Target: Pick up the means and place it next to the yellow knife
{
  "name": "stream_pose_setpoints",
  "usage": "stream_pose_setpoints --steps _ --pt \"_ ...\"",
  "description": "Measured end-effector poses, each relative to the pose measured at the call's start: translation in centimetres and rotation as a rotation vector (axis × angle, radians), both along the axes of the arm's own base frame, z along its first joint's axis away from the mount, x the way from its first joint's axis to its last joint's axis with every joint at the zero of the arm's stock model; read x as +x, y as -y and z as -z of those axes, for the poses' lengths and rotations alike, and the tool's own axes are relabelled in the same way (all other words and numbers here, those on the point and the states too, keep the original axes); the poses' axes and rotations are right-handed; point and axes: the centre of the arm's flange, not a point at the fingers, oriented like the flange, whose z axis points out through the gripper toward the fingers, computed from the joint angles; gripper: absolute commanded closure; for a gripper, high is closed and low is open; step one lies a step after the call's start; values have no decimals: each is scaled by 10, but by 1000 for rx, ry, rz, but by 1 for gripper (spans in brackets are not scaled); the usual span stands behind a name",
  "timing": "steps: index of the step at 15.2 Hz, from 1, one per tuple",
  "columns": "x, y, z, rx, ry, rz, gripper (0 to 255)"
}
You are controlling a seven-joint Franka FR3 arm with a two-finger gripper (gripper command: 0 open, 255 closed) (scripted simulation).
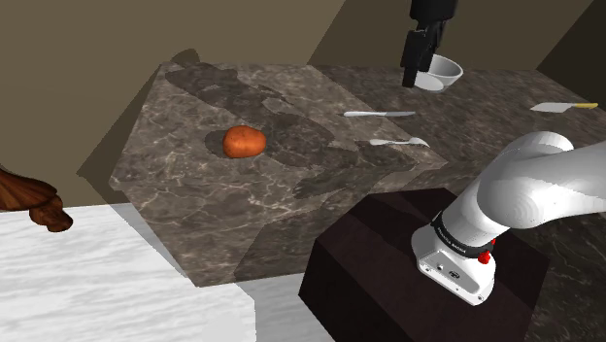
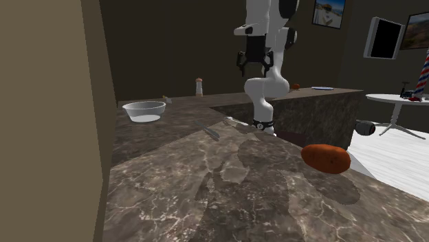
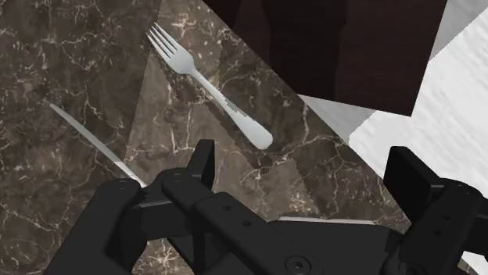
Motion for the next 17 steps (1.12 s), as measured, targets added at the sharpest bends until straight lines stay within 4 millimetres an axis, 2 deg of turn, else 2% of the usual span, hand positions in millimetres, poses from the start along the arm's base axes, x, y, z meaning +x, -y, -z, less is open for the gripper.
stream_pose_setpoints --steps 1,4,9,17 --pt "0 0 0 0 0 0 0" --pt "3 19 13 16 19 -78 0" --pt "9 69 56 55 66 -269 0" --pt "50 134 121 118 142 -586 0"
